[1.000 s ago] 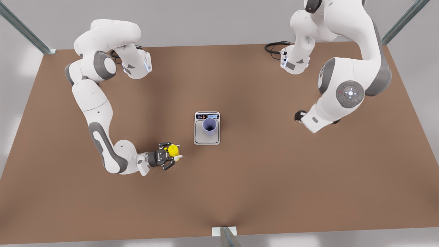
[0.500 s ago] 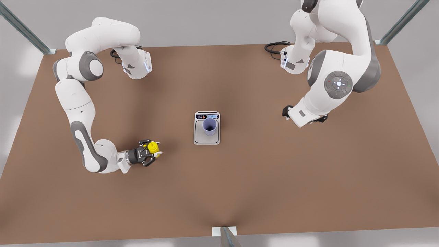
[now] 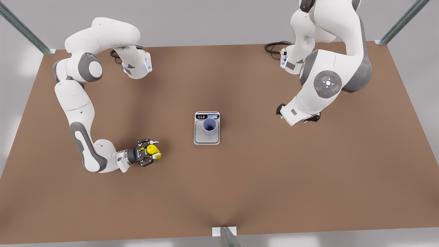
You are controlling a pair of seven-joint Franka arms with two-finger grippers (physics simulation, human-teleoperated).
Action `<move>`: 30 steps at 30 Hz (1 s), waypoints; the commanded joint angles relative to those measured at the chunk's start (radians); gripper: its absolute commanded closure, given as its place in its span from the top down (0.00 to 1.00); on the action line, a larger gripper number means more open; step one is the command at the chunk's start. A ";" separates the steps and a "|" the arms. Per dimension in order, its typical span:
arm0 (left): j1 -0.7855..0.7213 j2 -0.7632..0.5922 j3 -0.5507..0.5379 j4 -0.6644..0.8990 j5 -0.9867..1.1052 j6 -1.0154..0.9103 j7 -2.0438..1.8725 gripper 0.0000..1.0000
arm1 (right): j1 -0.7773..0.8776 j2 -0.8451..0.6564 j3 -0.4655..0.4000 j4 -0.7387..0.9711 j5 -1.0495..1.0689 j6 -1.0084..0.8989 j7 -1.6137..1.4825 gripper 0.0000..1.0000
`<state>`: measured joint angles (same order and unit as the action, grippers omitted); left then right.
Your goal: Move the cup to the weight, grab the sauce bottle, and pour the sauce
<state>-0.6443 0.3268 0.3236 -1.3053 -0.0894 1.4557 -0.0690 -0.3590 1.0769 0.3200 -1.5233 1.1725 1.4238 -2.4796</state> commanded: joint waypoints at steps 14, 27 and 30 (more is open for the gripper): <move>-0.003 -0.002 0.003 0.024 0.005 0.006 -0.002 1.00 | -0.244 -0.334 0.100 0.304 -0.589 -0.204 0.819 1.00; 0.203 -0.005 0.040 0.032 -0.012 0.038 0.005 1.00 | 0.364 -0.890 -0.188 0.066 -1.225 0.161 2.569 1.00; 0.203 -0.006 0.038 0.032 -0.012 0.038 0.005 1.00 | 0.362 -0.887 -0.188 0.080 -1.223 0.161 2.565 1.00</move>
<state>-0.4417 0.3207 0.3619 -1.2732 -0.0974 1.4935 -0.0653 0.0046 0.1902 0.1319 -1.4435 -0.0520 1.5846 0.0845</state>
